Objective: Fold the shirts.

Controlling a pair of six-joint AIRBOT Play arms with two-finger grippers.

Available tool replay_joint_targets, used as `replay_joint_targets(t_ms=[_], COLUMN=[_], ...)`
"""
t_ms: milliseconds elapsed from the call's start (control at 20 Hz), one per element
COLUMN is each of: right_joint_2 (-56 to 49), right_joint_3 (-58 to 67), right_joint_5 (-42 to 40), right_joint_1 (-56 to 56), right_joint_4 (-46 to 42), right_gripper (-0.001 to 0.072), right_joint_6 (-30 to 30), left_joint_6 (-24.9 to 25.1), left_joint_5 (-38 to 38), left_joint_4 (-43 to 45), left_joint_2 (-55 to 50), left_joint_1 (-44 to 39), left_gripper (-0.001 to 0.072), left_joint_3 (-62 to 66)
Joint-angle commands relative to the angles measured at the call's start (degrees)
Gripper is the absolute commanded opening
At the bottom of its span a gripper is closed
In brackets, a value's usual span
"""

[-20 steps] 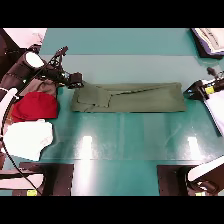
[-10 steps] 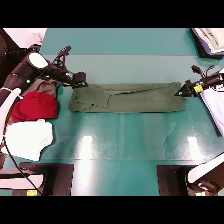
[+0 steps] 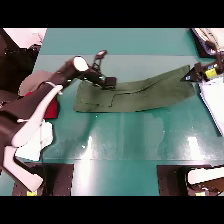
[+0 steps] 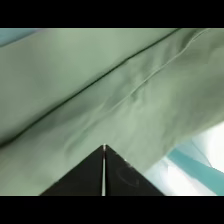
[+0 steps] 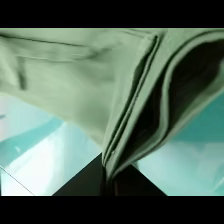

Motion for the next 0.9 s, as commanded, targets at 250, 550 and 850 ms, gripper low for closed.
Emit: replay_joint_targets(t_ms=[250,550,850], right_joint_2=[1.01,0.07,-0.11], right_joint_3=[17.29,15.02,14.95], right_joint_5=[-0.28,-2.69,-8.02], right_joint_1=[14.23,23.04,27.76], right_joint_4=[6.08,6.12,6.12], right_gripper=[0.0015,0.0015,0.0015], right_joint_6=[7.21,6.58,3.30], left_joint_6=[-0.09,0.00,-1.84], left_joint_5=[2.56,3.91,-3.17], left_joint_4=[-3.96,-4.22,6.16], left_joint_2=[-14.19,-14.62,-8.33], left_joint_1=[-6.01,-5.79,0.61], left_gripper=[0.0030,0.0030,0.0029], left_joint_3=[12.74,12.83,13.73])
